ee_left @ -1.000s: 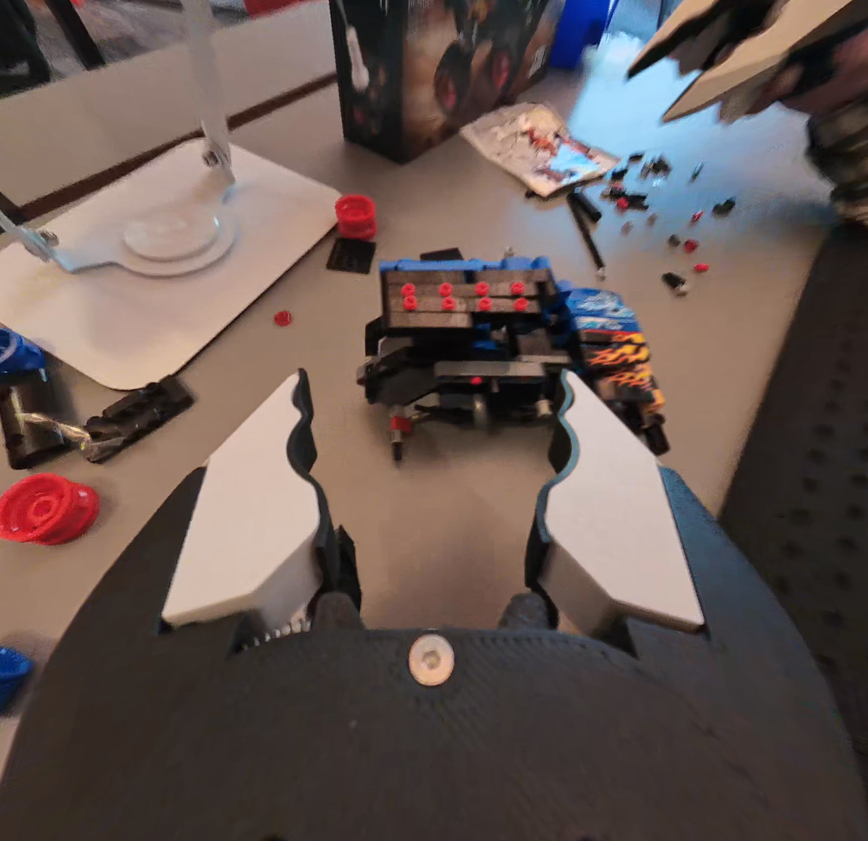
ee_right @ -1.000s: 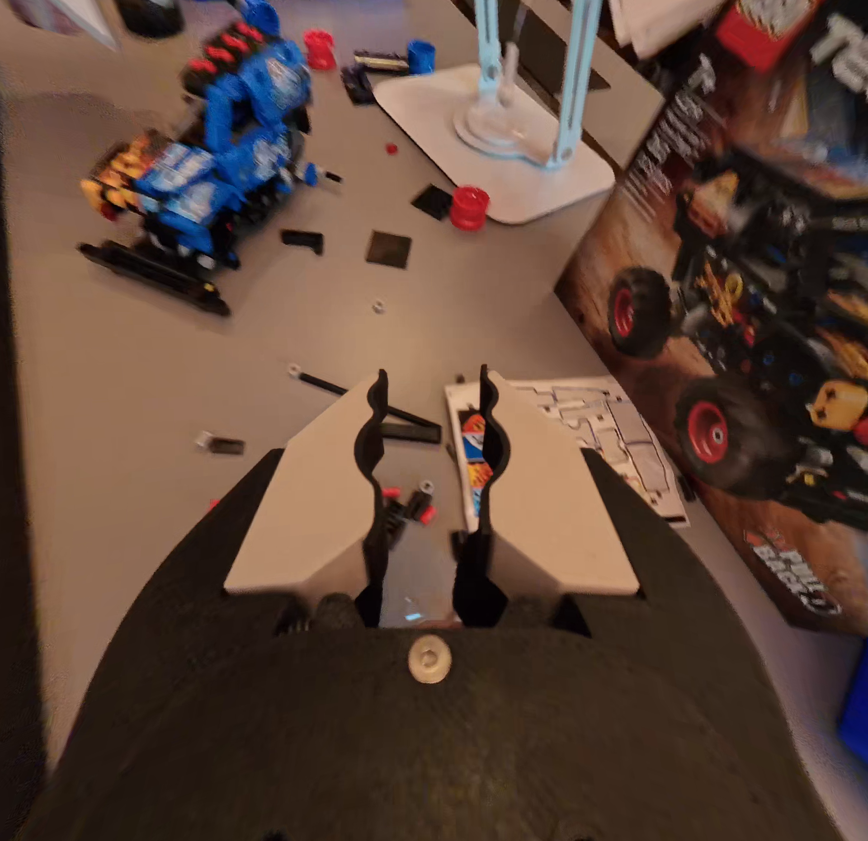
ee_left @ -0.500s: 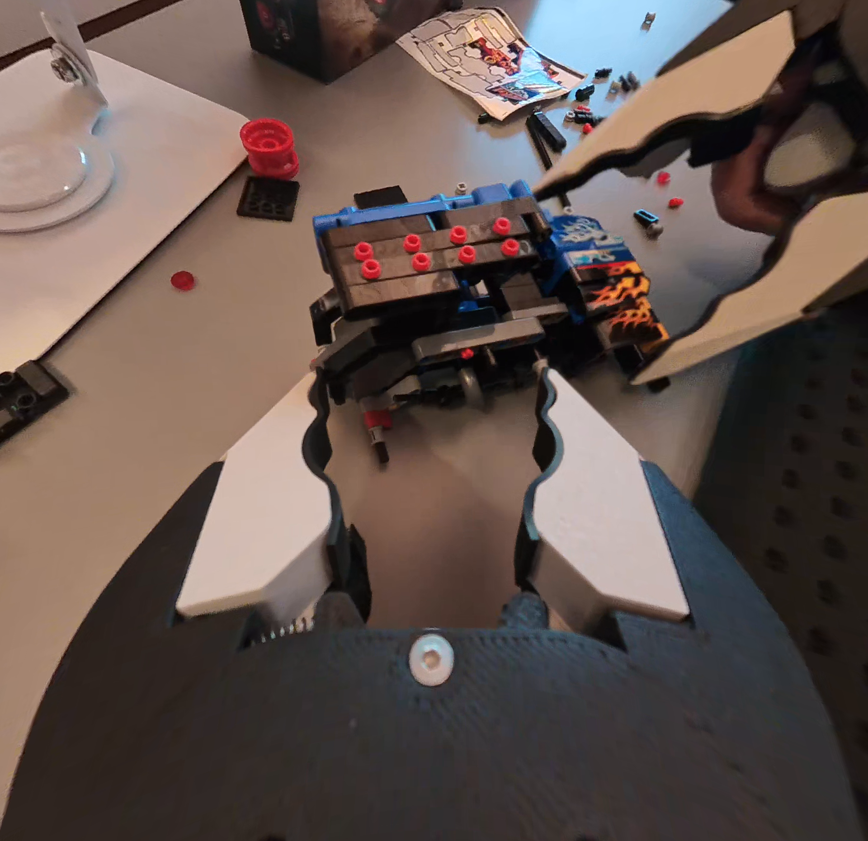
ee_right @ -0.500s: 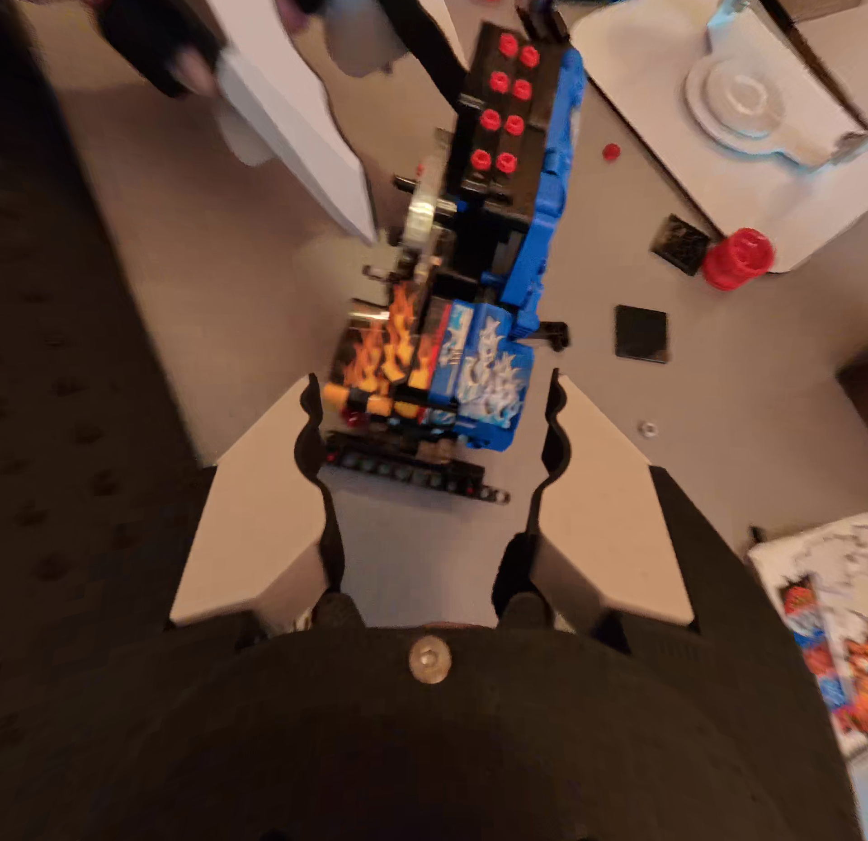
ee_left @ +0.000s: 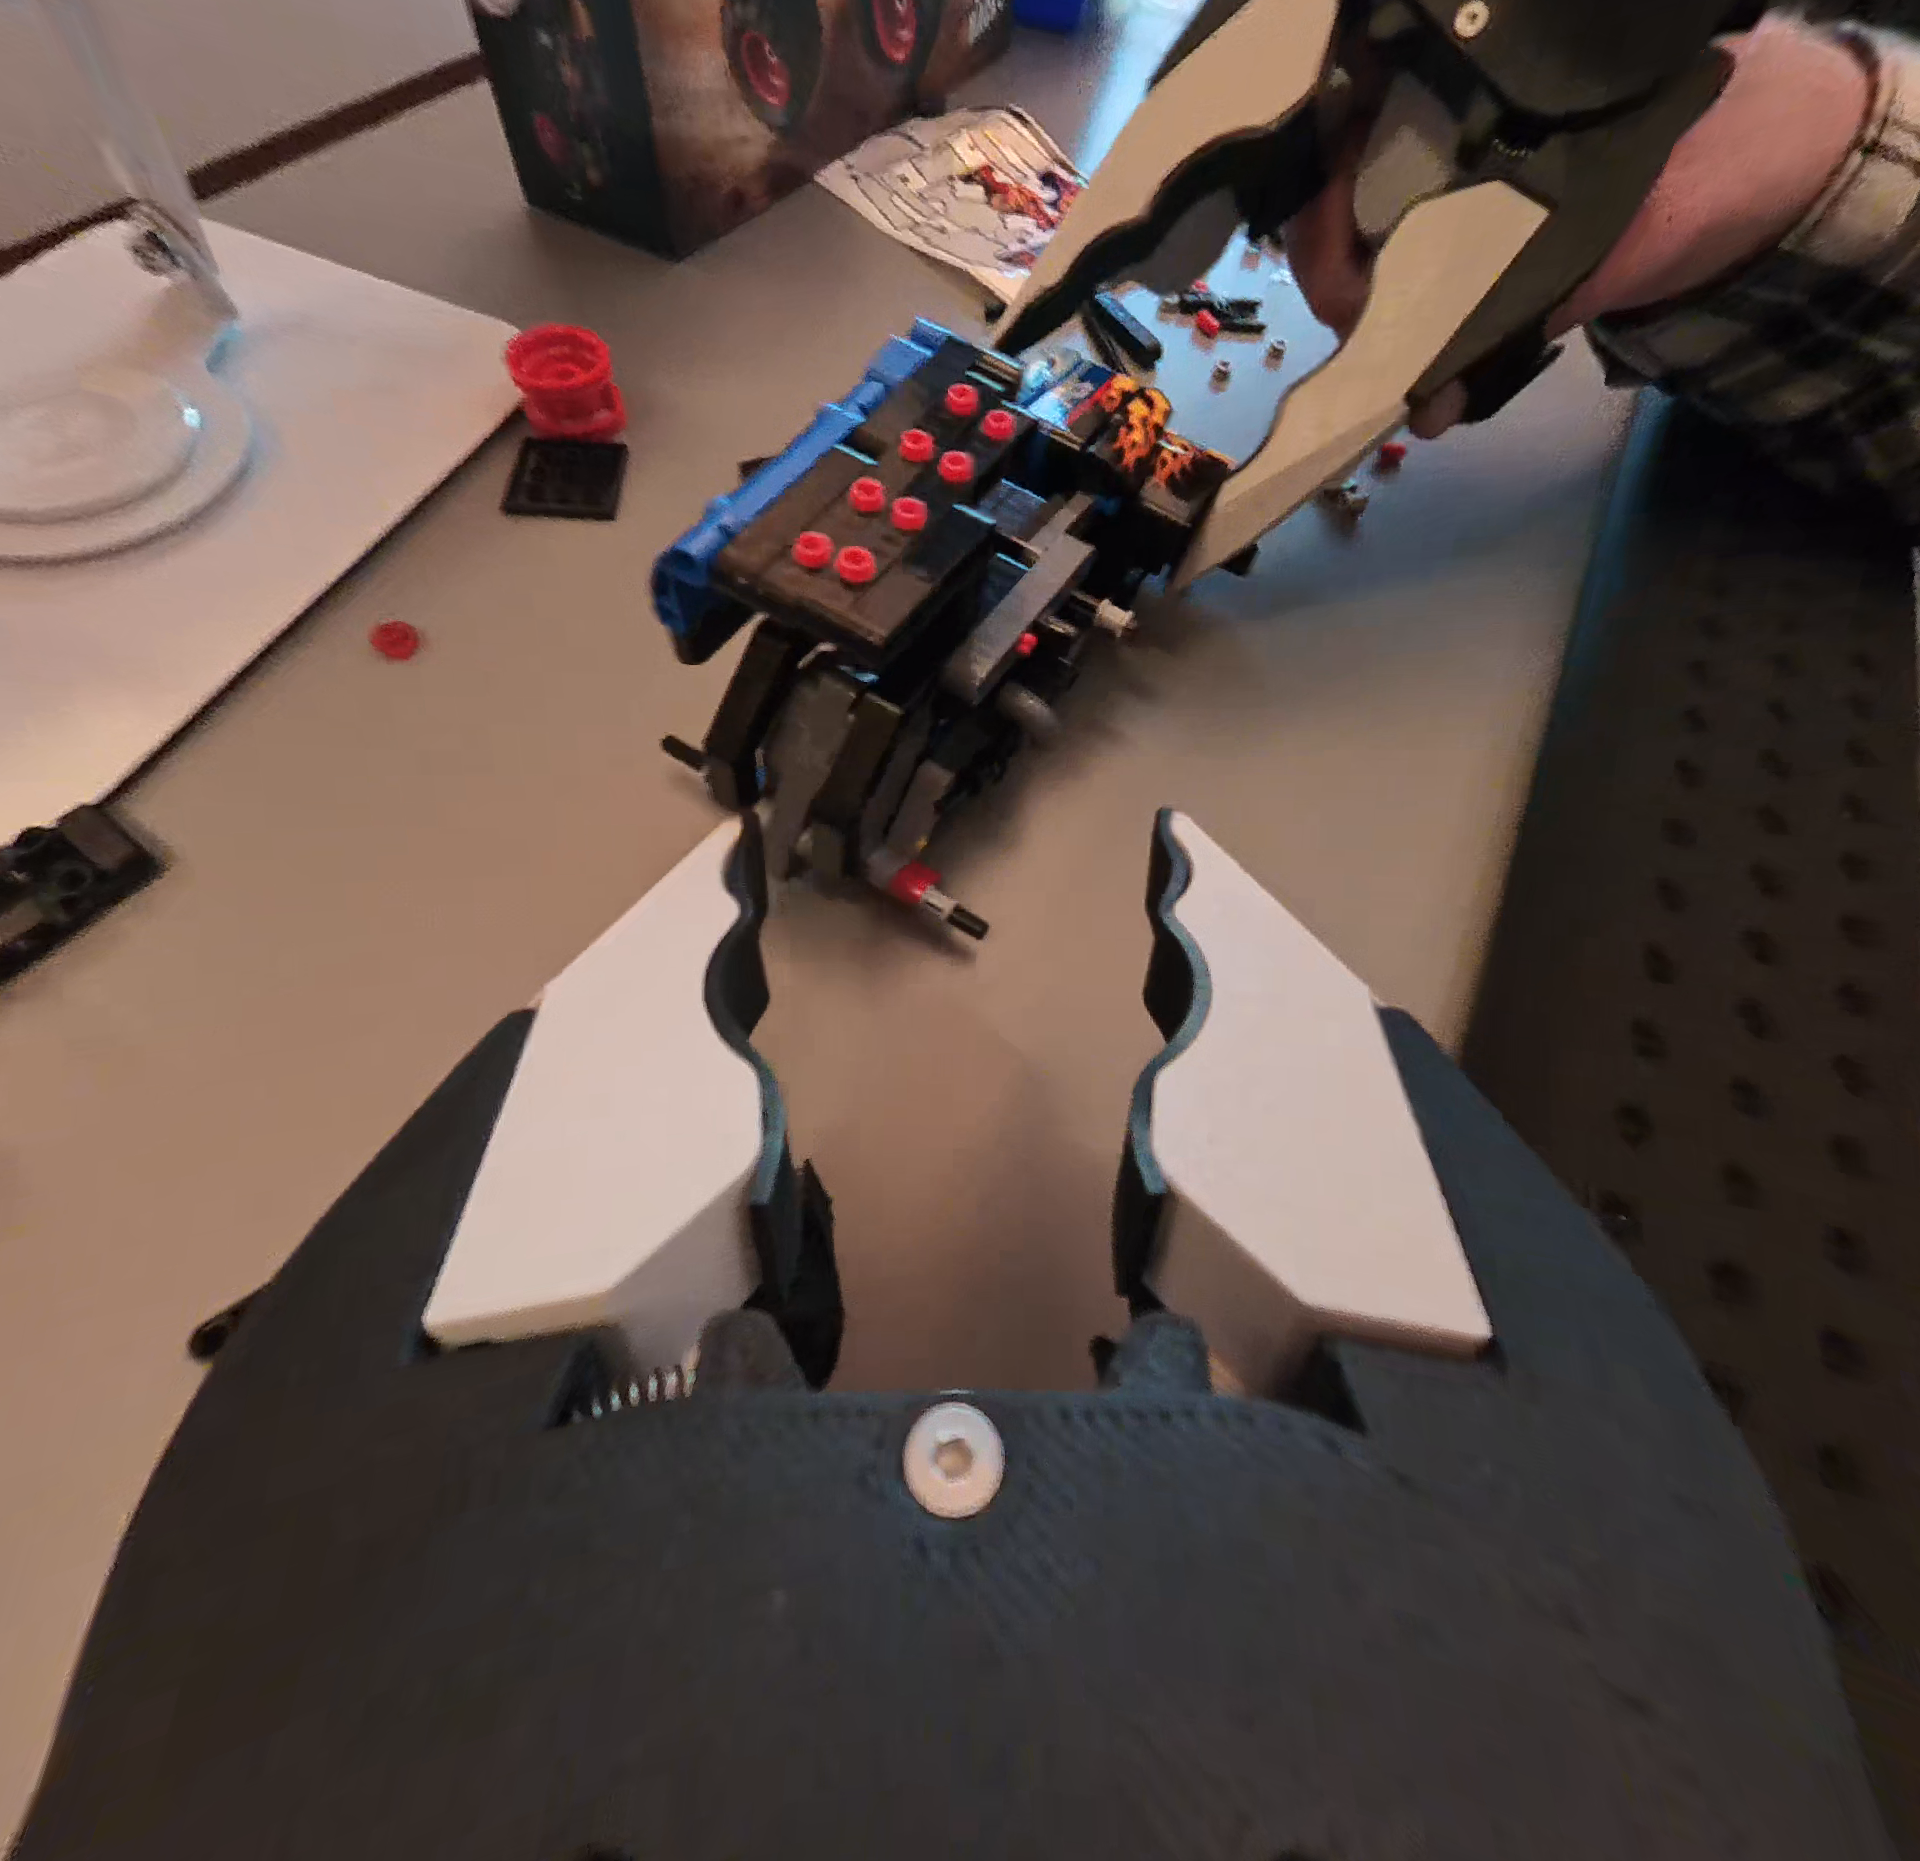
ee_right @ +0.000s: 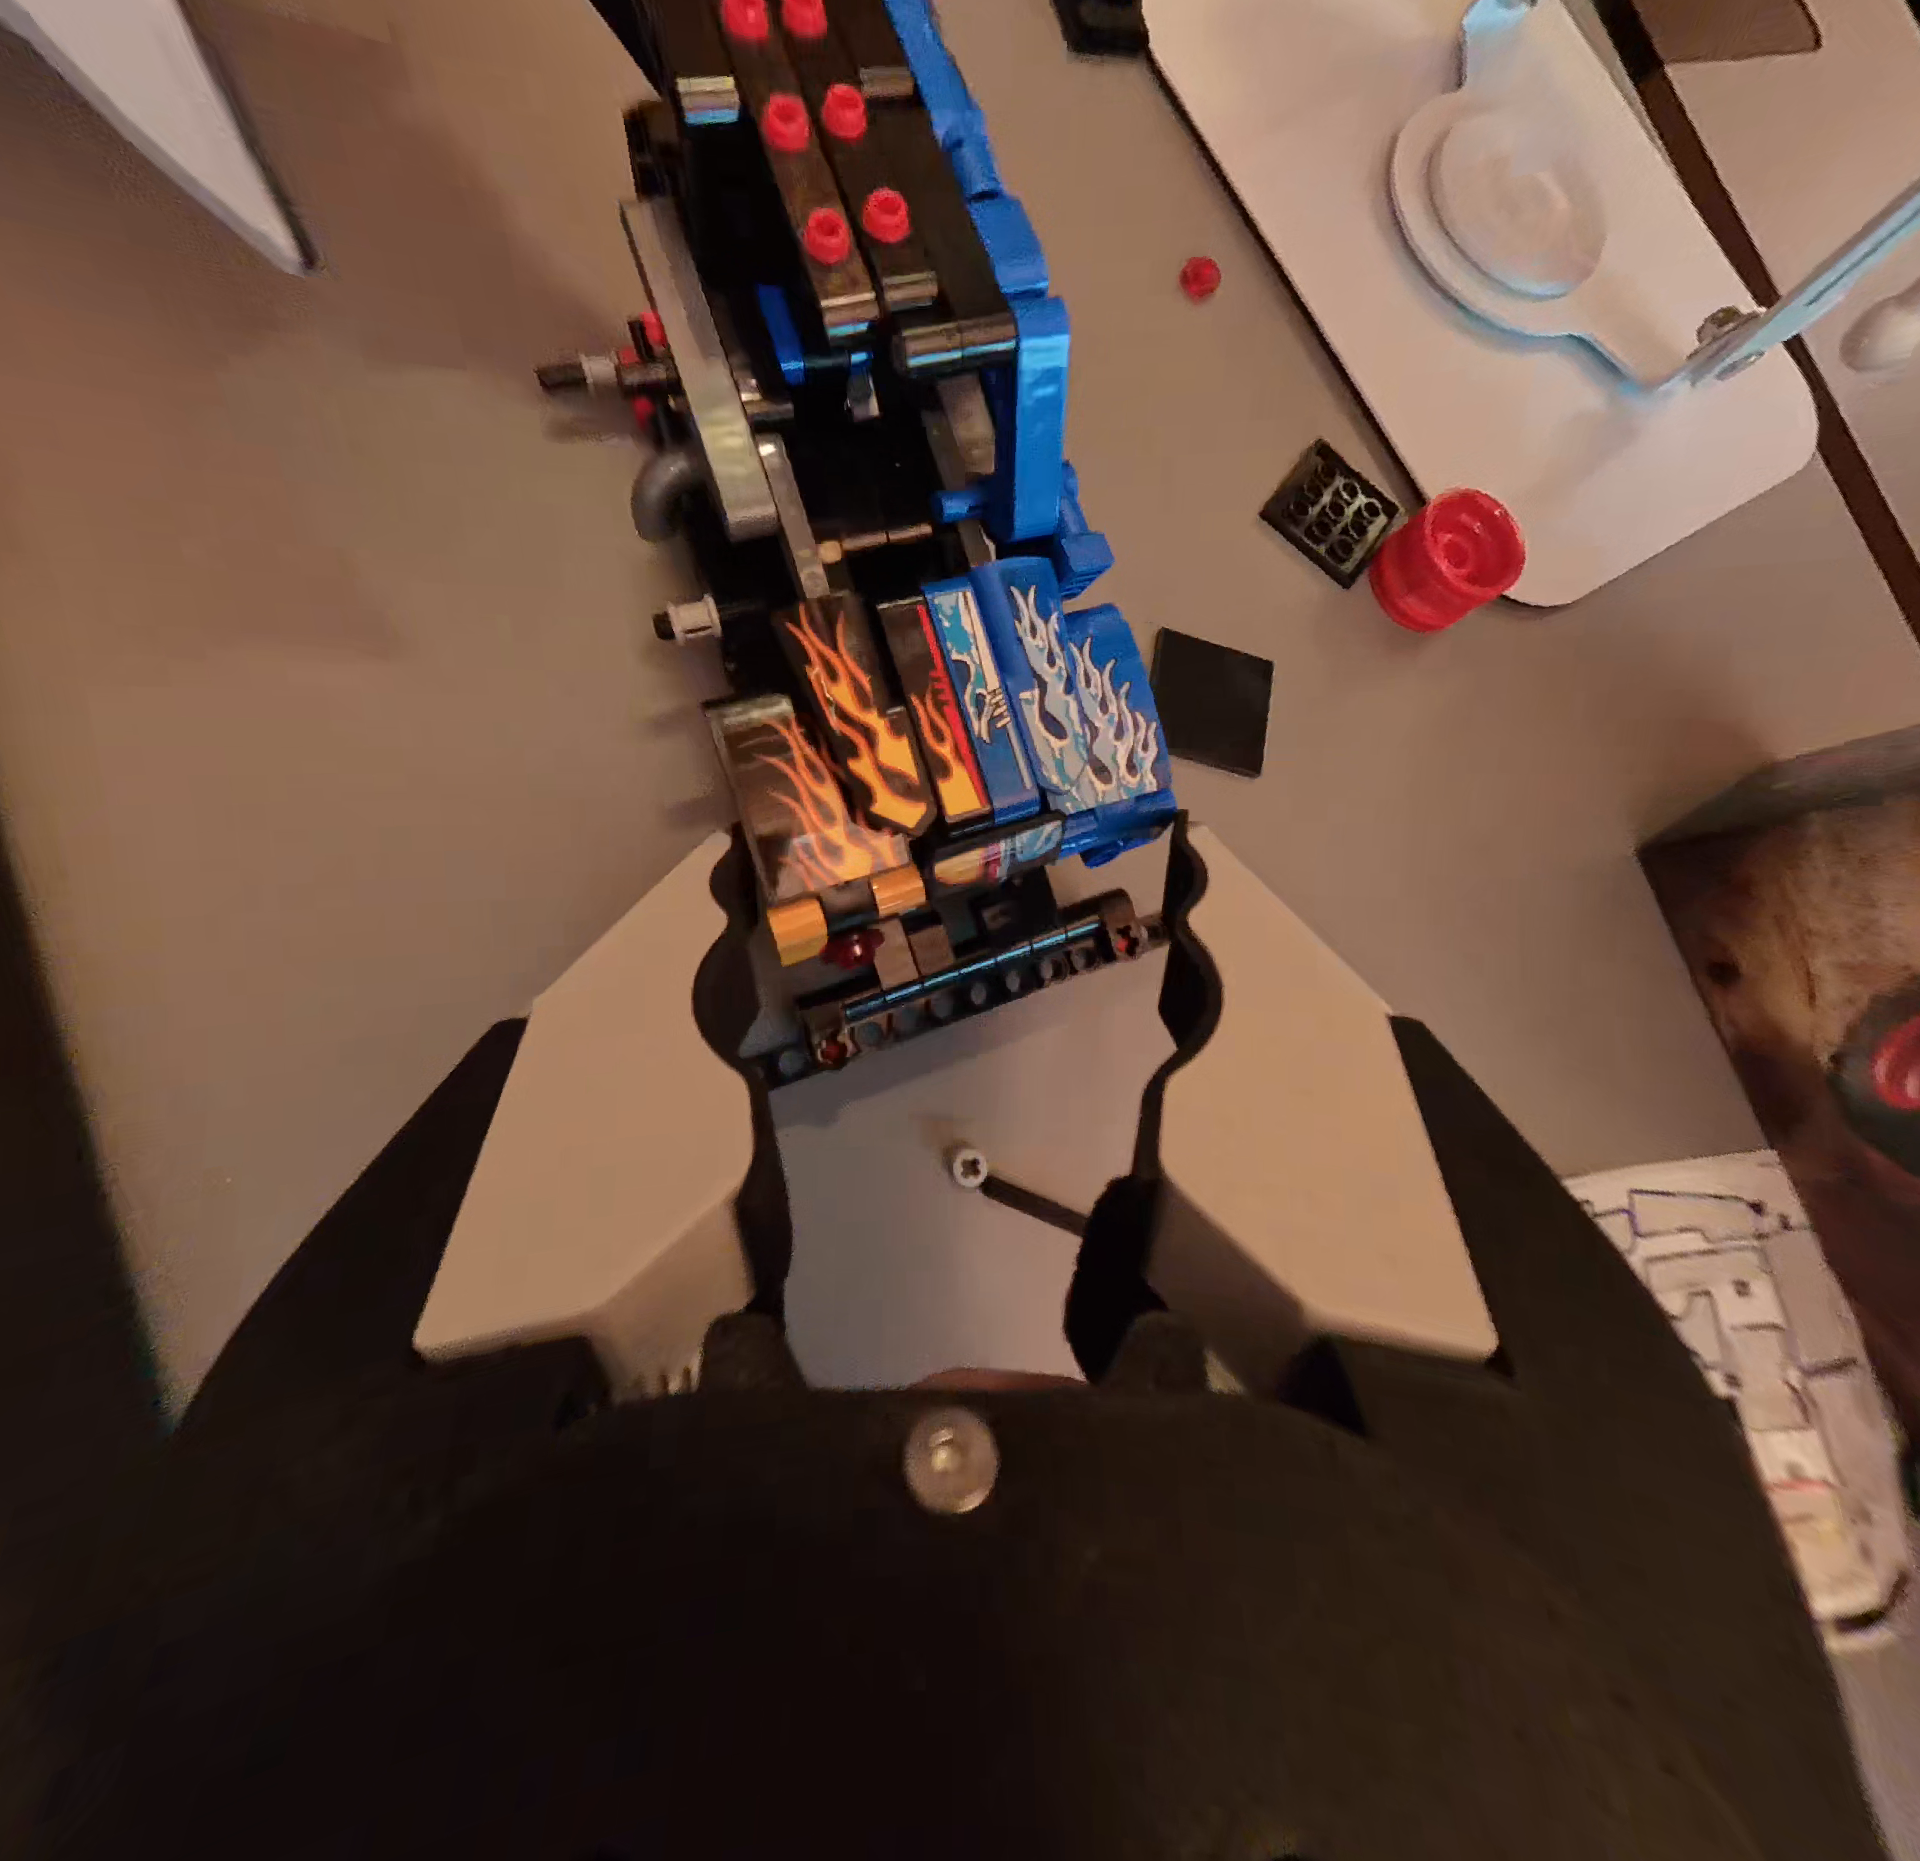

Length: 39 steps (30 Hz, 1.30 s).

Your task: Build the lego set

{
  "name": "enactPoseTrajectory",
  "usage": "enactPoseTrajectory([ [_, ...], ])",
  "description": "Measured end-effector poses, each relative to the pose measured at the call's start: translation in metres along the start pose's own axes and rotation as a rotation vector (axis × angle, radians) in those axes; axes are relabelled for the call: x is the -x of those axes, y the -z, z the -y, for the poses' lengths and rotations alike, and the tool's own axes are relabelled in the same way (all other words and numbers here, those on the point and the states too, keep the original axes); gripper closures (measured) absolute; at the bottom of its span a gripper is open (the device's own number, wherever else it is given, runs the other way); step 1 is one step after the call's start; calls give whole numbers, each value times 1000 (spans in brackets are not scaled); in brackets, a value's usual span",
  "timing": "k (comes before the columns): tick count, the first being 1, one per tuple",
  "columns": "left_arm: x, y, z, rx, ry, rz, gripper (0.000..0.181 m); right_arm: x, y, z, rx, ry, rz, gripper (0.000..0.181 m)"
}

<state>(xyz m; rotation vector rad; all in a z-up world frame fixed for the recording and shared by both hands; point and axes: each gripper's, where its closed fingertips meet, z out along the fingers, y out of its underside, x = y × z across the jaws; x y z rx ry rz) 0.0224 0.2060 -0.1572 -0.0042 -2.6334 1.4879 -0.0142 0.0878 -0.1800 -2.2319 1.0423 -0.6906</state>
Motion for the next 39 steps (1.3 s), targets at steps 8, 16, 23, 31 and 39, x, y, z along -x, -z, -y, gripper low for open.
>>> enactPoseTrajectory([
  [8,44,20,17,-154,45,136,108,-16,29,15,-194,-84,3,101],
  [16,82,57,59,-358,52,309,112,-65,92,54,-358,-109,-152,104],
  [23,100,76,118,-382,-97,419,109,-118,125,98,-414,-69,-263,102],
  [31,128,59,216,-390,-279,450,108,-198,111,142,-417,-146,-327,95],
  [39,152,-19,239,-238,-431,433,107,-266,57,138,-321,-279,-298,93],
])
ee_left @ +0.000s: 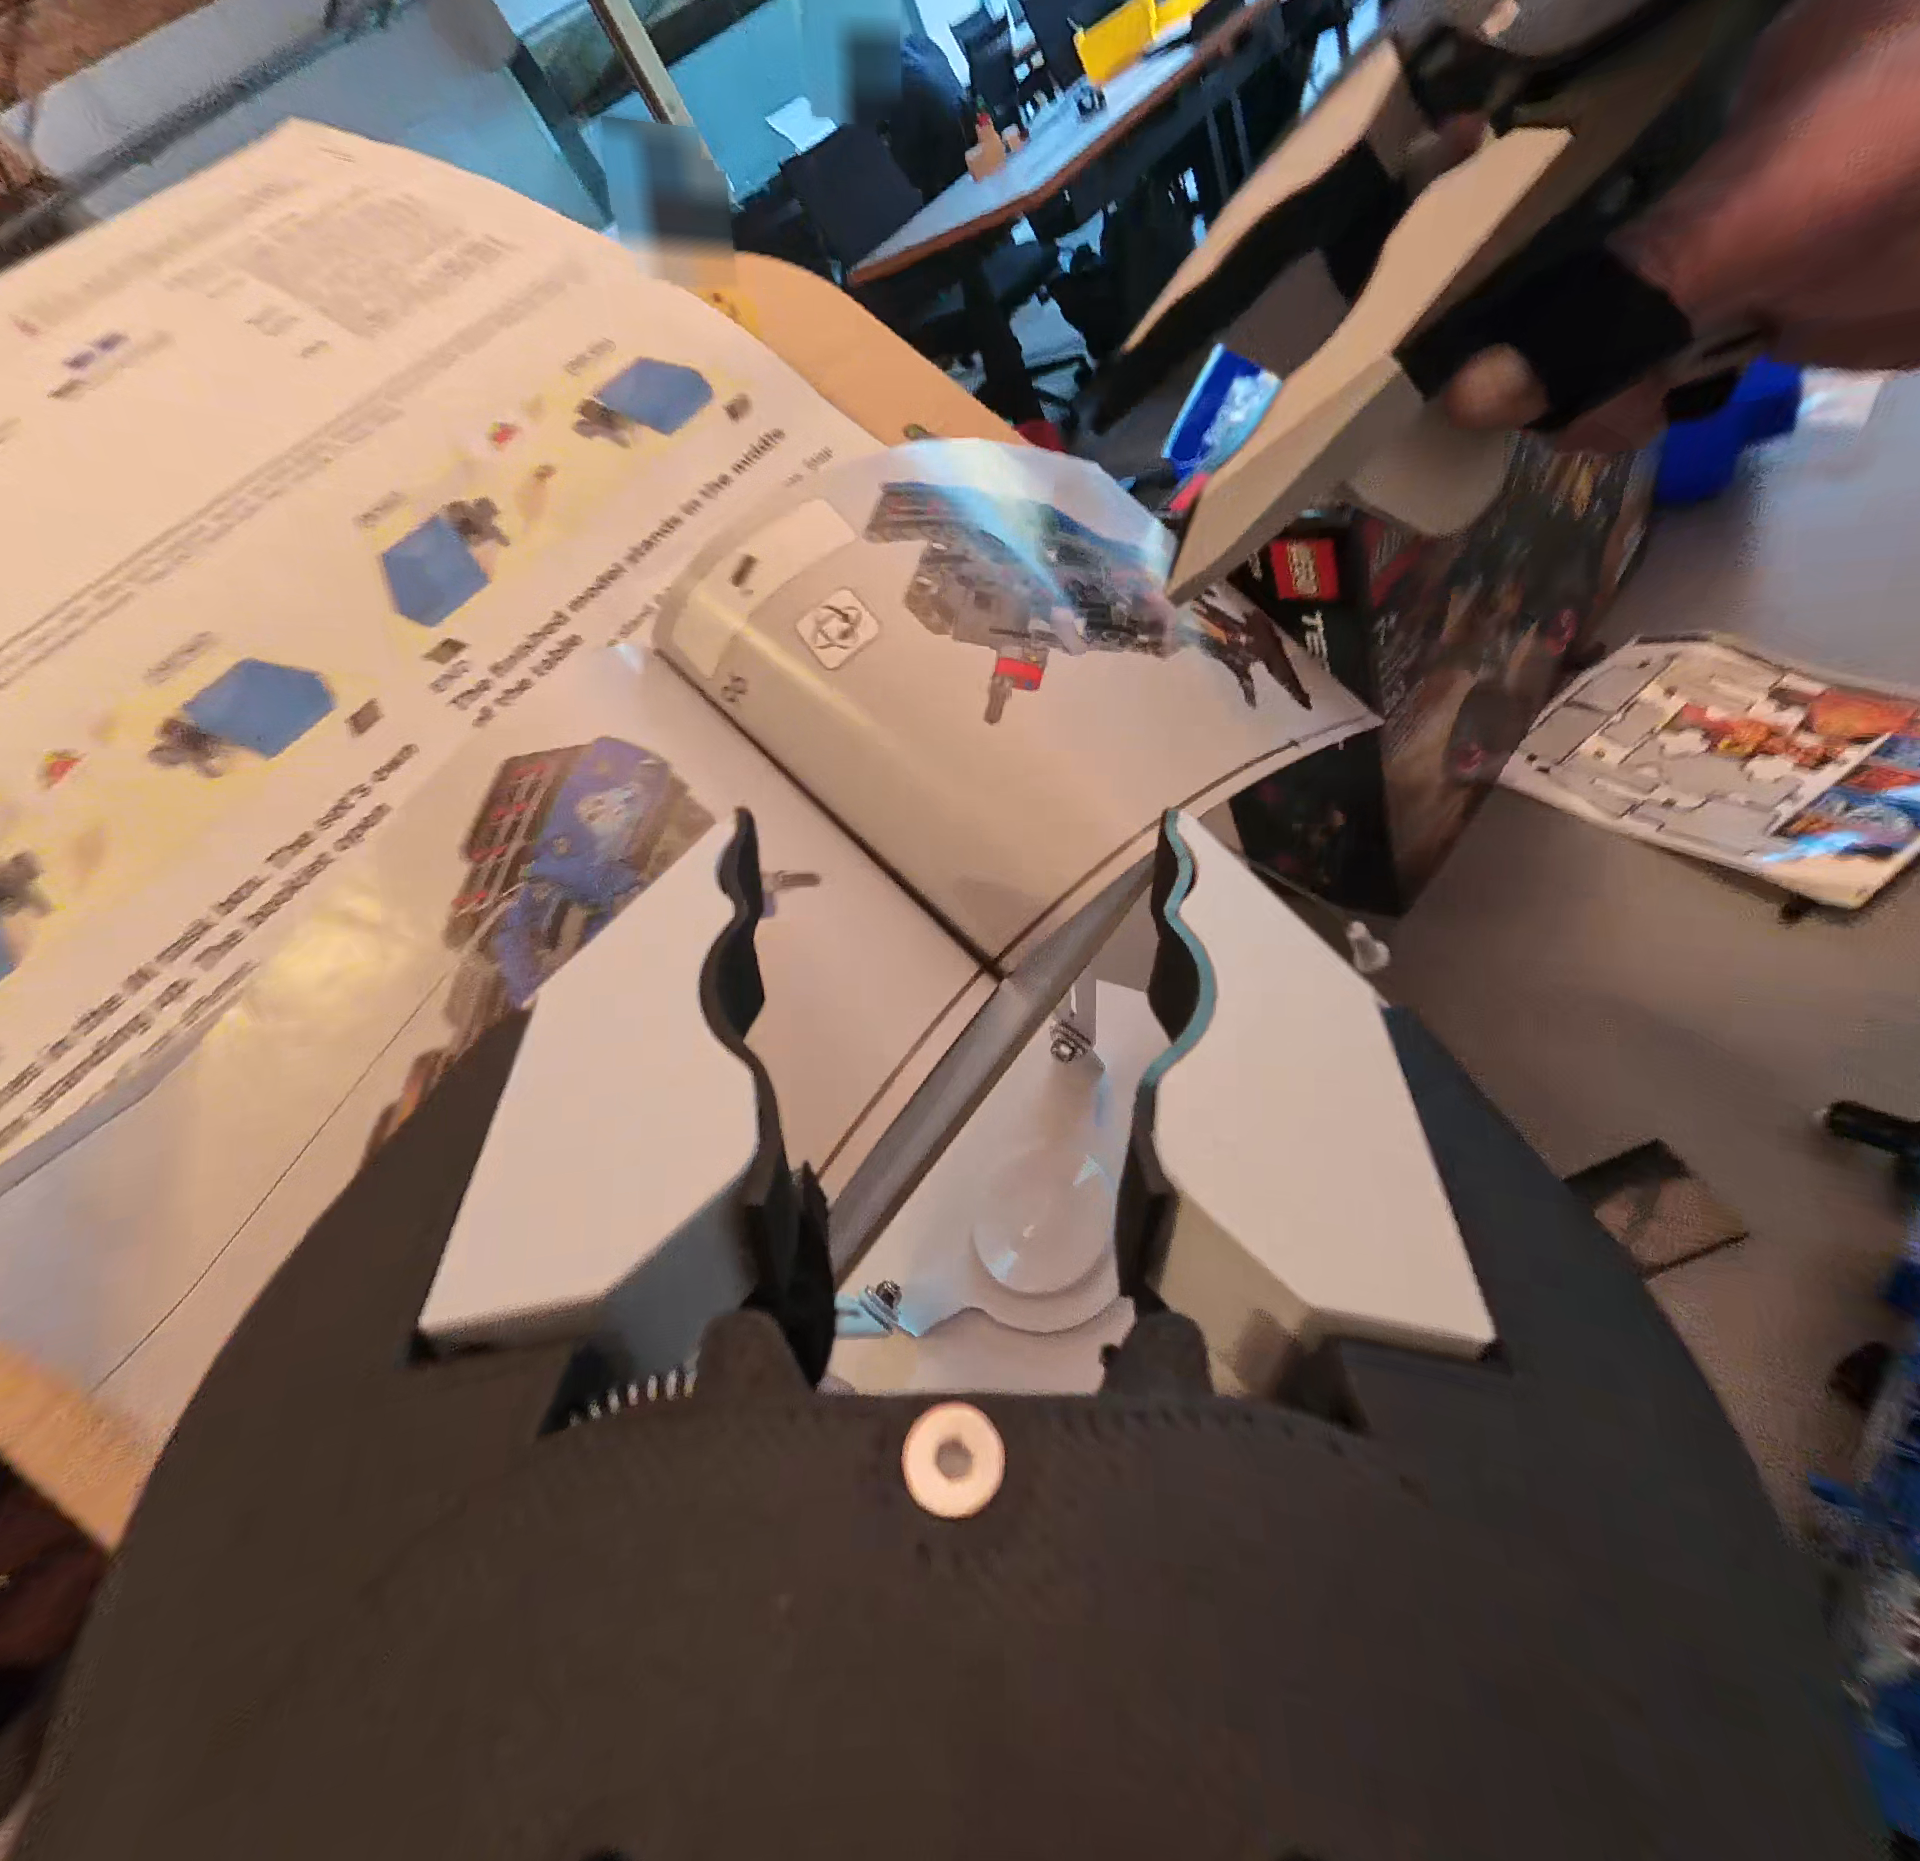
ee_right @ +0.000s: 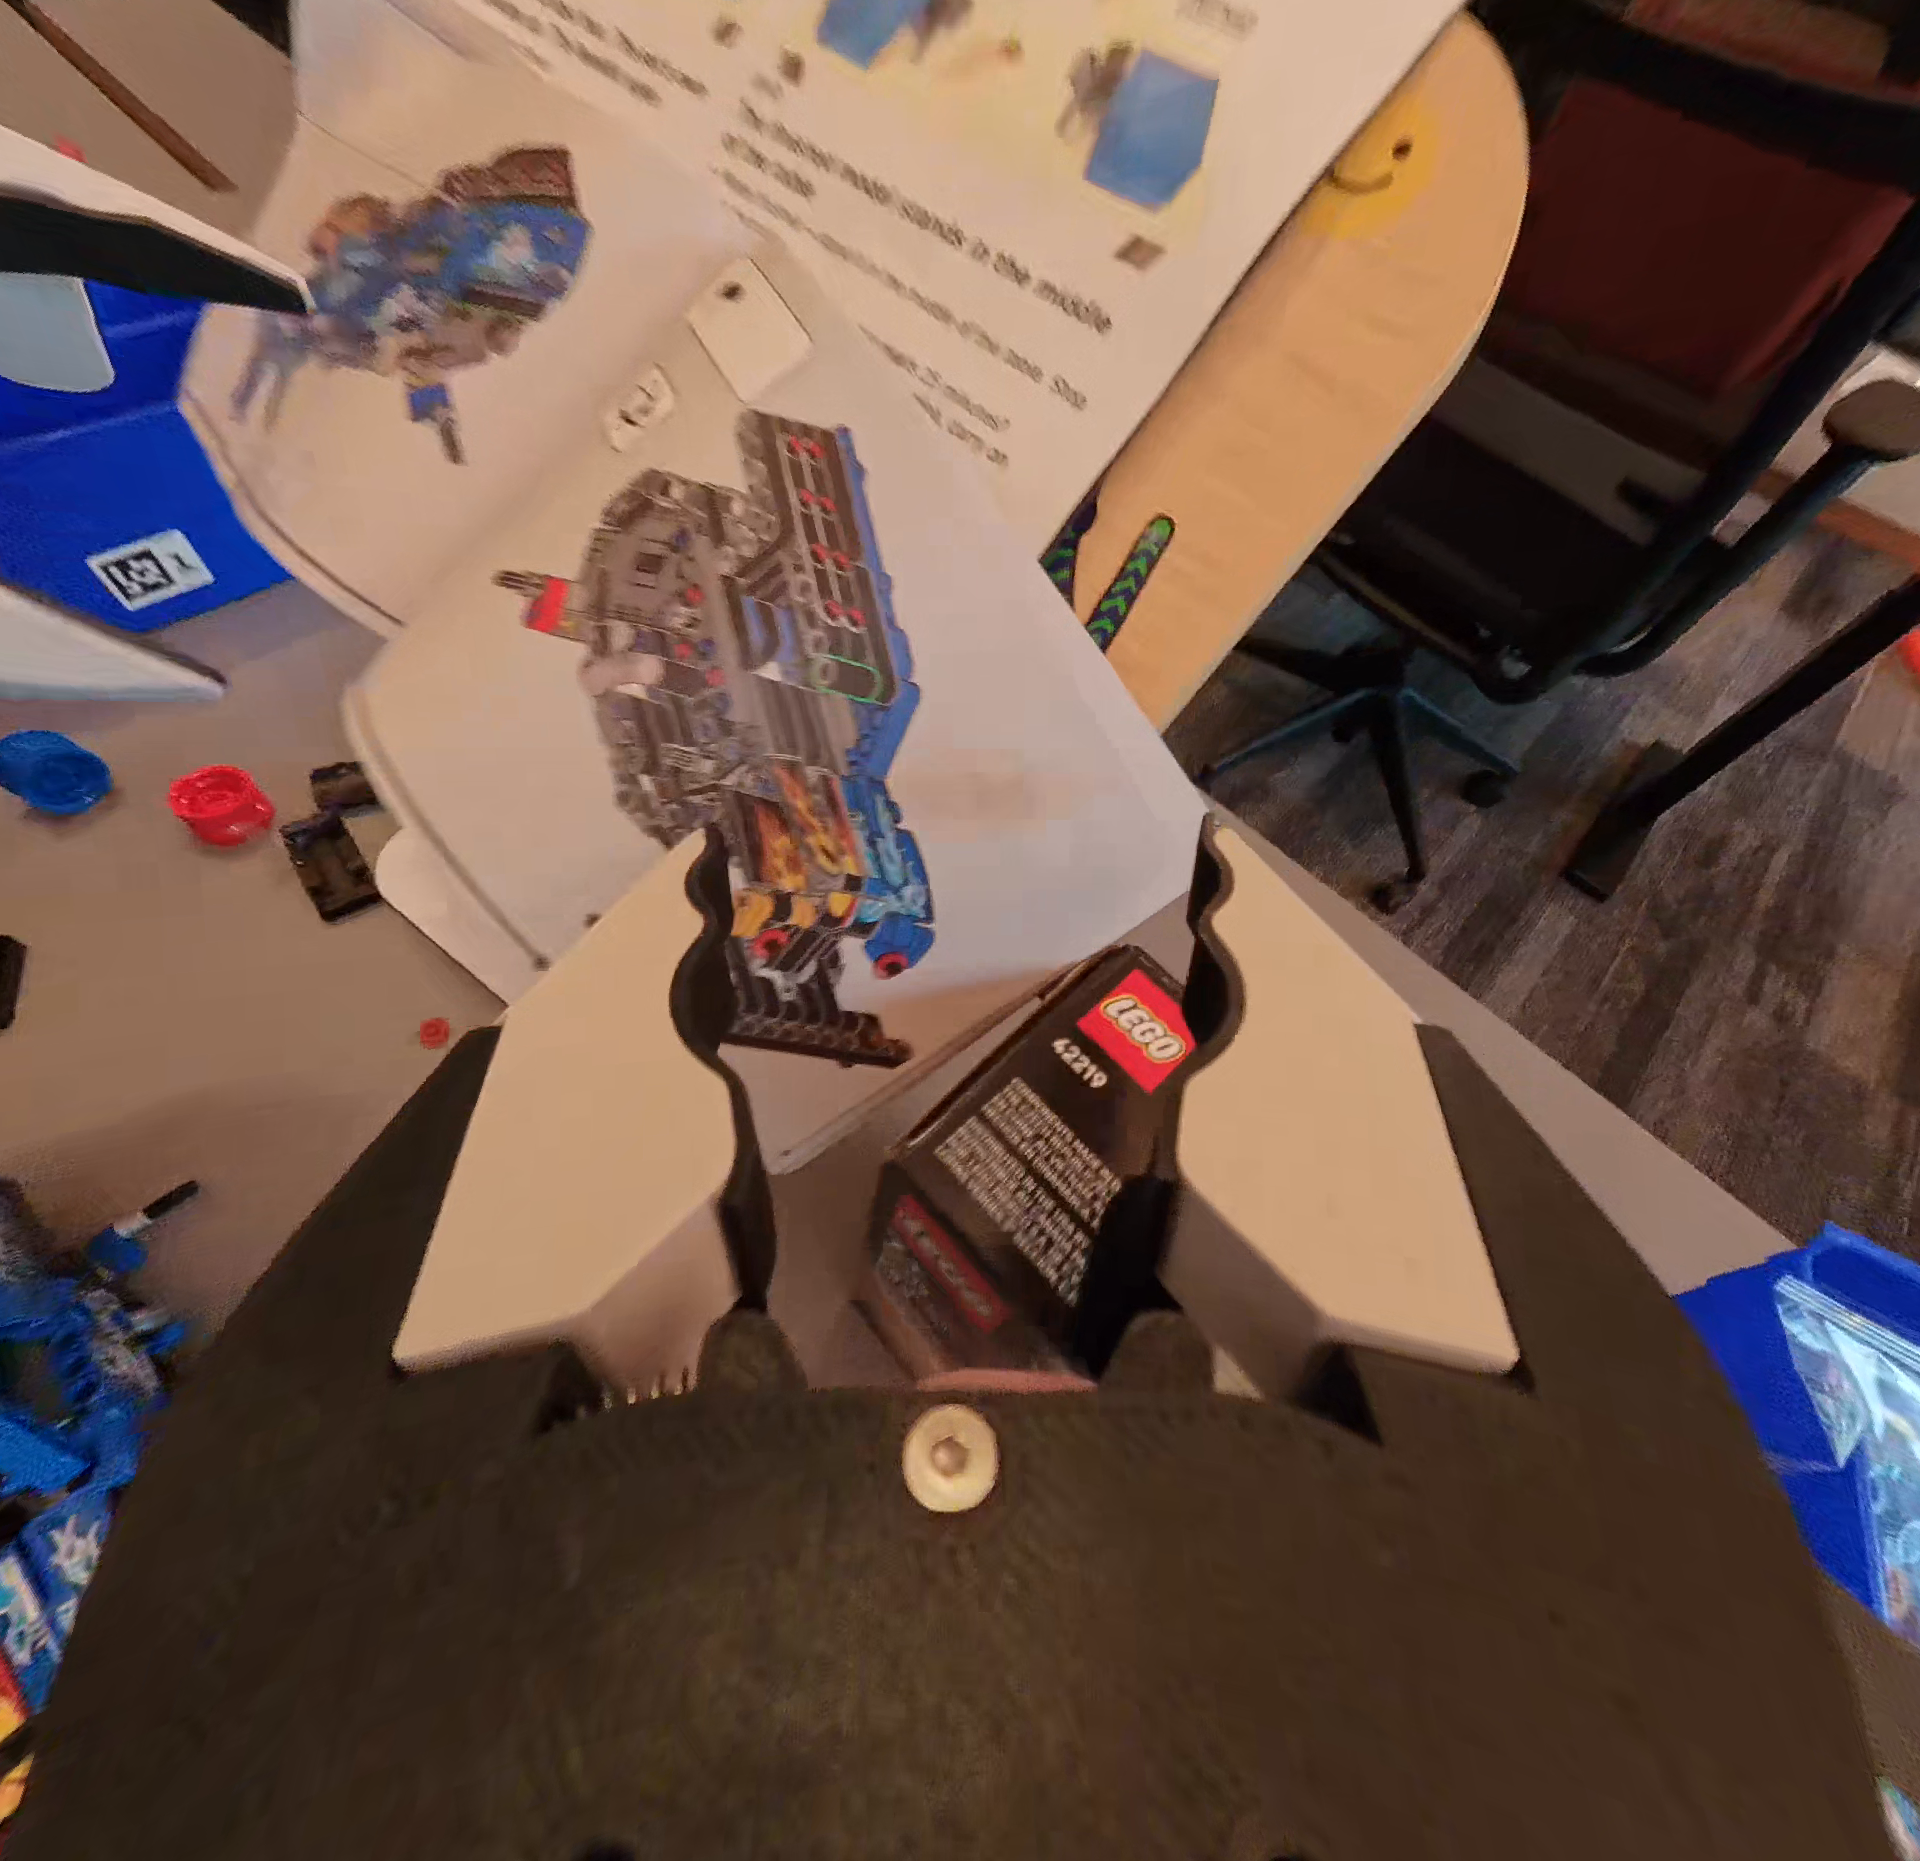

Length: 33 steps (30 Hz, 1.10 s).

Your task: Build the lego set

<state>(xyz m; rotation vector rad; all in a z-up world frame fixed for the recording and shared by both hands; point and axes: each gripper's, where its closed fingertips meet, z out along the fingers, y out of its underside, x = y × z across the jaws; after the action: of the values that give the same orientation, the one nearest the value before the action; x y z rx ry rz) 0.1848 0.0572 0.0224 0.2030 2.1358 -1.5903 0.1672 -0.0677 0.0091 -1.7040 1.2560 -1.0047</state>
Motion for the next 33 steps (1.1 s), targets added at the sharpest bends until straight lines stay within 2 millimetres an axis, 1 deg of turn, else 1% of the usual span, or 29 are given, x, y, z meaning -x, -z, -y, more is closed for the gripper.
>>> enactPoseTrajectory([
  [2,-3,-15,-8,34,-41,1,108,-2,-11,-4,25,6,18,95],
  [3,-5,-20,-10,35,-49,-1,109,-2,-14,-4,27,17,23,98],
  [6,-15,-31,-18,53,-44,-33,110,-4,-18,-3,33,46,5,106],
  [7,-16,-34,-21,59,-51,-29,108,-3,-18,-3,36,53,-2,108],
  [10,-16,-36,-24,55,-61,-10,108,-6,-13,-1,30,94,-52,126],
  [14,-18,-35,-24,59,-69,-3,107,1,-9,-1,28,115,-49,146],
  [17,-19,-35,-25,63,-73,-6,106,4,-9,-1,42,133,-47,155],
  [20,-18,-33,-24,57,-67,-10,108,14,0,11,2,159,-13,172],
  [24,-18,-27,-13,9,-83,-7,104,32,10,20,21,126,97,180],
  [27,-21,-23,-8,-14,-143,-2,93,56,17,38,-8,39,242,179],
  [30,-21,-16,-1,-51,-194,10,92,77,20,61,-45,-19,345,178],
  [33,-20,-9,3,-84,-189,-8,90,97,21,88,-96,-94,453,170],
])
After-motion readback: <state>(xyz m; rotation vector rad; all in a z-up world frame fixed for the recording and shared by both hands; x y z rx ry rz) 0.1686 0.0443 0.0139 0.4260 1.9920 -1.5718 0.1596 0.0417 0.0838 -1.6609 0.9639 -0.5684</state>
